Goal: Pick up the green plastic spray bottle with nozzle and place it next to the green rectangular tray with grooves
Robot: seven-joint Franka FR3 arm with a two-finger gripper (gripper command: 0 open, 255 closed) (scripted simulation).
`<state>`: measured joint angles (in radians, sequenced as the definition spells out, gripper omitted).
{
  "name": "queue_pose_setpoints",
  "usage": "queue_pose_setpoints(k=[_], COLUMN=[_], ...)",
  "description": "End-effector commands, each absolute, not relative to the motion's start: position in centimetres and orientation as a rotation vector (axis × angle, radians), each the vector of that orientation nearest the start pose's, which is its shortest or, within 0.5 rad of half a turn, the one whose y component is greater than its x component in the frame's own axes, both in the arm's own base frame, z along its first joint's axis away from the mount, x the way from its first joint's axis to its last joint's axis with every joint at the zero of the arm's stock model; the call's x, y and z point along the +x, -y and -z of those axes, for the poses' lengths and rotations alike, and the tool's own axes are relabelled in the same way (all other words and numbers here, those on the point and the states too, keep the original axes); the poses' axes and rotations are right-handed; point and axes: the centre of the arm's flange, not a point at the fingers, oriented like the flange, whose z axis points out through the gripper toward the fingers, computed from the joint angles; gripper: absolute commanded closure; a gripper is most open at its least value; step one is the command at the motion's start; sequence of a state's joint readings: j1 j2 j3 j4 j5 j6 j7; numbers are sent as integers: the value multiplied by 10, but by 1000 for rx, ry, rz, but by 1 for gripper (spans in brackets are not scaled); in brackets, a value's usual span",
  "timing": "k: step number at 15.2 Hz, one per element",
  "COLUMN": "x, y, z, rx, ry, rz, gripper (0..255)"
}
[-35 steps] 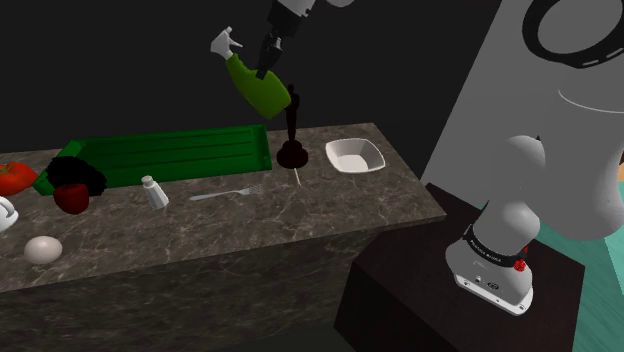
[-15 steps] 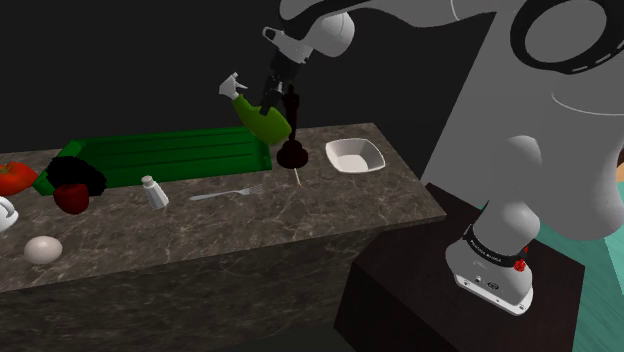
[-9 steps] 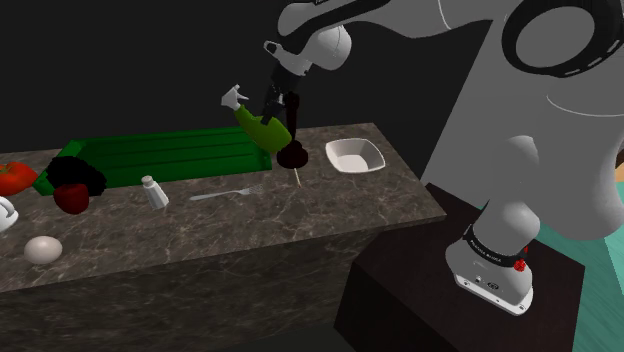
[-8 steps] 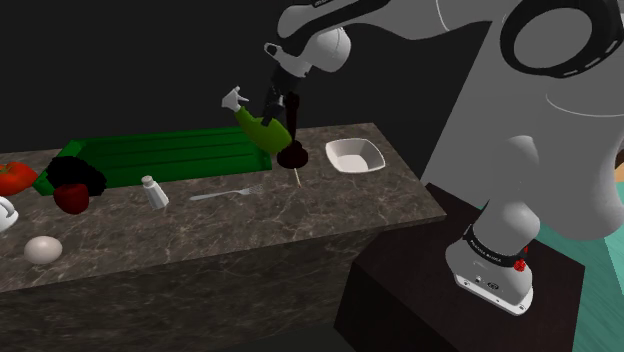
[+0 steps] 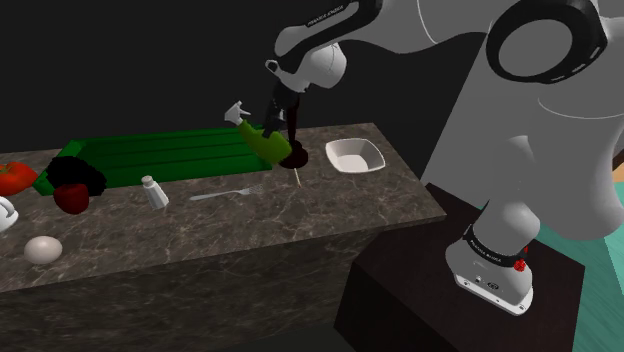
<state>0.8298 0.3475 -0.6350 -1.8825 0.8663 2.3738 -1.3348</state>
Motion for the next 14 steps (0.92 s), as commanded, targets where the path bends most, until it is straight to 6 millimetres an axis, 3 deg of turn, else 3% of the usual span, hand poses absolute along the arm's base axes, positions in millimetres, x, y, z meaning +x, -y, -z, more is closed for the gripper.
queue_pose_setpoints(k=[1, 10, 14], x=[622, 622, 622], y=[-161, -161, -161], z=[-370, -318, -318], rx=[-2453, -2453, -2453], ry=[1365, 1365, 1365], rz=[649, 649, 649], gripper=[255, 255, 255])
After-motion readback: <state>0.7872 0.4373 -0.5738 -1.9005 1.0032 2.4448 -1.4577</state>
